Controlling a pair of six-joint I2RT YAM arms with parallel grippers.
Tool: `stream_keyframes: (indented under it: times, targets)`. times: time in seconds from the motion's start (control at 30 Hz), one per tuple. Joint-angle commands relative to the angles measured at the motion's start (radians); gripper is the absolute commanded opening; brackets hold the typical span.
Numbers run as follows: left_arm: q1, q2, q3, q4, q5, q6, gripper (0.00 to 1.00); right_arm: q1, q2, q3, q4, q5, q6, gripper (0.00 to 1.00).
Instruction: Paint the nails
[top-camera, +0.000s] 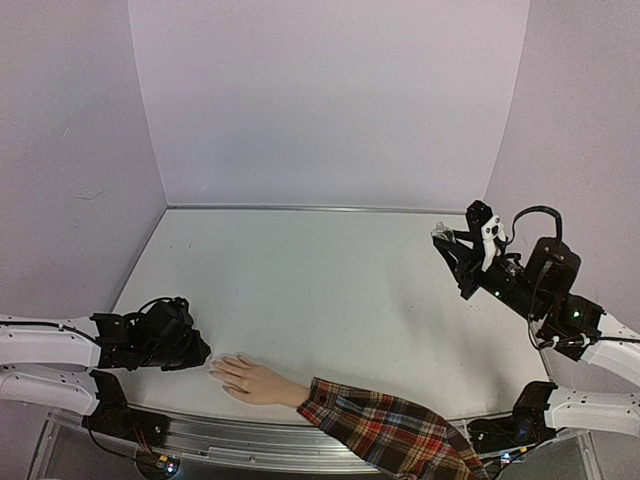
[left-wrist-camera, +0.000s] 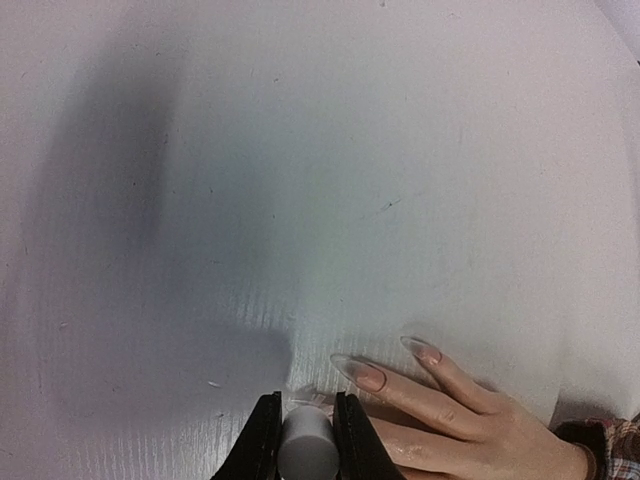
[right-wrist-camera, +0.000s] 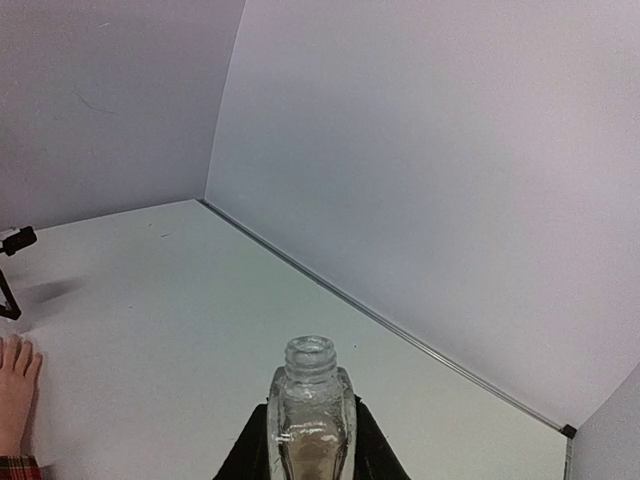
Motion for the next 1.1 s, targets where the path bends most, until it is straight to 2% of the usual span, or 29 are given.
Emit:
stream_keyframes:
  times: [0.0,0.77,1.07]
  targets:
    - [-0.004,0.011,0.005,-0.016,-0.028,-0.012,0.0,-0.003,0.002,0.022,0.048,-0.005,0.006,0.0]
    - [-0.004,0.007,0.012,-0.034,-0.055,-0.025,0.0,-0.003,0.0,0.017,0.049,-0.006,0.013,0.0]
    - [-0.004,-0.193,-0.037,-0.052,-0.059,-0.055,0.0,-0.003,-0.002,0.006,0.056,-0.006,0.016,0.0]
